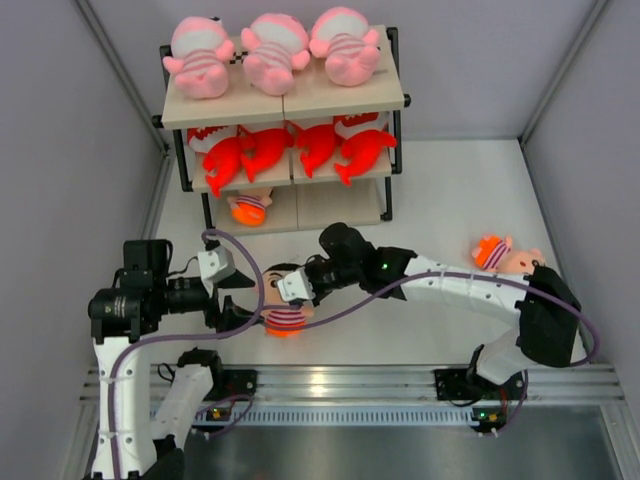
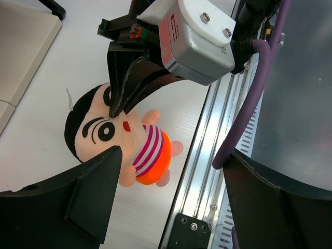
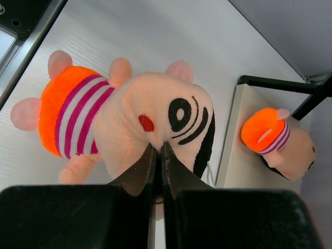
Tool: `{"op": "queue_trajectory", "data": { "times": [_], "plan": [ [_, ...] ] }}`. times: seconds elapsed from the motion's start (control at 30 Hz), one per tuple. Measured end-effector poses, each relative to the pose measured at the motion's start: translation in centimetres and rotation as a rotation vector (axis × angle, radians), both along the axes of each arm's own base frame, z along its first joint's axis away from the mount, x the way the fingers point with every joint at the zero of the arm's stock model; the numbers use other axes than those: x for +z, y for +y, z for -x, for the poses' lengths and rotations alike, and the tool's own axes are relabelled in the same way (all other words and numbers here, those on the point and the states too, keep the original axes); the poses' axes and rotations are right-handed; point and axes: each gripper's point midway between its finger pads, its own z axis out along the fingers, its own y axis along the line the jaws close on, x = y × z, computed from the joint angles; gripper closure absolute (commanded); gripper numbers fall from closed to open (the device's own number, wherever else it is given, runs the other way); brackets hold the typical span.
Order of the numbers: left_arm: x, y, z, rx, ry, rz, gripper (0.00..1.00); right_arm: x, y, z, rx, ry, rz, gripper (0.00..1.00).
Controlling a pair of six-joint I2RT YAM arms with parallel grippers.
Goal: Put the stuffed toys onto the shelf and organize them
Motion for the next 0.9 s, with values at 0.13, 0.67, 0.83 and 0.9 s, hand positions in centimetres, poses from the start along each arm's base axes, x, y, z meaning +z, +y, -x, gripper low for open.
{"op": "queue_trajectory", "data": {
  "times": [0.13, 0.67, 0.83, 0.9],
  "plan": [
    [0.3, 0.3, -0.3, 0.009, -0.028, -0.026, 0.18, 0.7, -0.4, -0.2, 0.013, -0.029, -0.008, 1.00],
    [-1.5, 3.3, -3.9, 0.099, -0.104, -0.221, 0.10, 8.8, -1.7, 1.9, 0.131, -0.097, -0.238, 1.00],
    [-1.5, 3.2, -4.0, 0.089, -0.112, -0.218, 0.09, 10.2, -0.9, 4.4, 0.220, -0.097, -0.273, 1.00],
    [-1.4, 3.1, -4.0, 0.084, -0.113, -0.213, 0.15, 10.7, -0.5, 5.0, 0.244, -0.100, -0.285, 1.00]
  ]
}}
